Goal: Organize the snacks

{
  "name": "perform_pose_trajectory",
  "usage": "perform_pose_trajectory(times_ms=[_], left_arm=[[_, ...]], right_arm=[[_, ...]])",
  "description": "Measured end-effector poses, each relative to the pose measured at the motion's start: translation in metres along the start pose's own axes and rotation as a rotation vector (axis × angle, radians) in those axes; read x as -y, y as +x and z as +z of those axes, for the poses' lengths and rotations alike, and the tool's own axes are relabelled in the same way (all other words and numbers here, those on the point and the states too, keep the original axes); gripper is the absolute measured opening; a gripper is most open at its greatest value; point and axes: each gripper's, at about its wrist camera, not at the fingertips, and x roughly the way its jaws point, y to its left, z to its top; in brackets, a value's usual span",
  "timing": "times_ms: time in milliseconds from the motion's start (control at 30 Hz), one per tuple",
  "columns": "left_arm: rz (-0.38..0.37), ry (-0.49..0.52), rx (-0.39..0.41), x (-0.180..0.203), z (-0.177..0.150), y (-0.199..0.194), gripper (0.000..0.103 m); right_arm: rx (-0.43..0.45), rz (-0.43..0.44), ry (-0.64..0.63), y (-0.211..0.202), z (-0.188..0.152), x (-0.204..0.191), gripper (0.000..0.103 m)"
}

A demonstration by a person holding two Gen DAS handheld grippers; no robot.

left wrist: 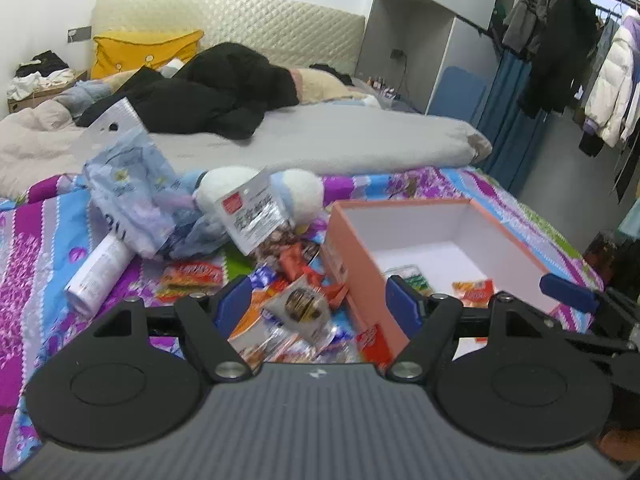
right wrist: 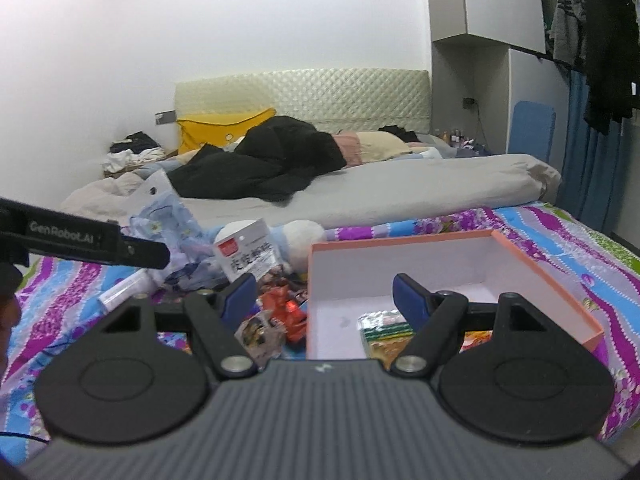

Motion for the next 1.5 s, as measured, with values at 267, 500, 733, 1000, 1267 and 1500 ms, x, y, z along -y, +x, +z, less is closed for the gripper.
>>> perform_pose_trajectory(times_ms=[267, 500, 733, 1000, 1267, 1500], left_arm=[[0.052, -0.002, -0.085, -0.024, -0.047, 0.002, 0.078], [0.050, -0.020, -0.235, -0.040, -0.064, 0.018, 0.078], [0.074, -0.023, -0.342, -0.042, -0.041, 0.032, 0.078], [0.071, 0.016, -0.304, -0.037, 0.001, 0.045, 0.078], [-0.005, -0.054, -0.266, -0.041, -0.002, 0.086, 0.078], [-0.009, -0.121, -0.296, -0.066, -0.035, 0.124, 0.082]], right_arm=[[-0.085, 0.058, -0.076, 0.000, -0.012, -0.021, 0.076], [-0.158, 0.145, -0.155, 0.016, -0.001, -0.022, 0.076], [-0.221, 0.235, -0.288, 0.046, 0.020, -0.025, 0.076], [-0.270, 0.206, -0.279, 0.059, 0.031, -0.016, 0.076], [-0.304, 0.209, -0.307, 0.067, 0.033, -0.013, 0.076], [-0.359, 0.283, -0.335, 0.101, 0.031, -0.018, 0.073]])
